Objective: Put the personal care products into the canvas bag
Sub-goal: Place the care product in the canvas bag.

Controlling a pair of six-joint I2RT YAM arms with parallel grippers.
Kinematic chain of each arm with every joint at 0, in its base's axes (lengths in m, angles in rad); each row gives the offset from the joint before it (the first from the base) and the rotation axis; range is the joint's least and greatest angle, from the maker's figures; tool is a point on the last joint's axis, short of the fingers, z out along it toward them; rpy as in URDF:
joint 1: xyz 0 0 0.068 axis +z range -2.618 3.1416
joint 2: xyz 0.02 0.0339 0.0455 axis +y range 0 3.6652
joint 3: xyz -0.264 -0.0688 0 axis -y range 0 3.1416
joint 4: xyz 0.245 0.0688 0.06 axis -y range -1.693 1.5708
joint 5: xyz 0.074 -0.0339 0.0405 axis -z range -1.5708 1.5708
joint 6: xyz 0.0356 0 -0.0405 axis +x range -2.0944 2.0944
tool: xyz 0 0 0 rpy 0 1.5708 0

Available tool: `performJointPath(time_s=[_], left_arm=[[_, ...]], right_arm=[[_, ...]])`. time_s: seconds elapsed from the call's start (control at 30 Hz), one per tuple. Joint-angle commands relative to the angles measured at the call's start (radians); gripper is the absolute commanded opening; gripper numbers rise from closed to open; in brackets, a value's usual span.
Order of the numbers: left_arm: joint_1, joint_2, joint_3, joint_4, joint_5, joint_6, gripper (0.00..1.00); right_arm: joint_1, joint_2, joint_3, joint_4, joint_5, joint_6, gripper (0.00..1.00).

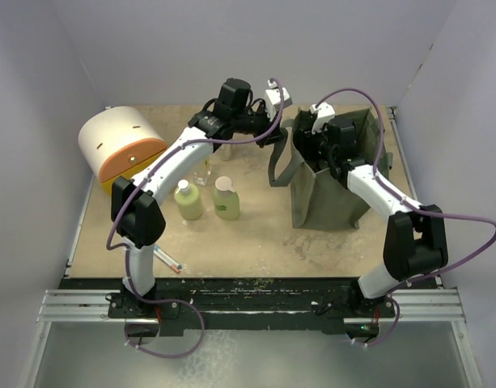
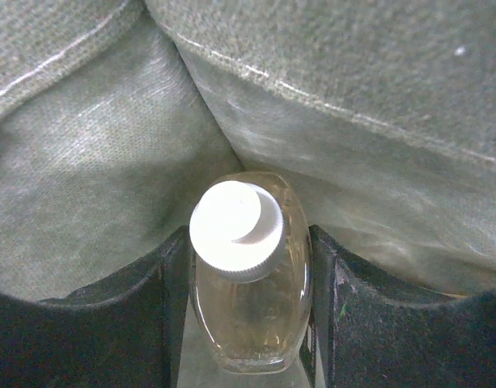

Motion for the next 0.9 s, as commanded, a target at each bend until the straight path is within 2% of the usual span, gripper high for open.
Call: performJointPath(time_s=[0.0, 0.13, 0.87], left_arm=[[-0.004, -0.089, -0.018, 0.067, 0.016, 0.014, 0.09], [-0.004, -0.097, -0.03, 0.069, 0.017, 0.013, 0.09], [-0.007, -0.133, -0.089, 0.09, 0.006, 0.015, 0.1]], right_arm=[[-0.003, 0.0, 0.08, 0.042, -0.015, -0.001, 0.46], [-0.003, 0.002, 0.098, 0.025, 0.005, -0.006, 0.52], [-0.004, -0.025, 0.18, -0.049, 0.03, -0.028, 0.67]])
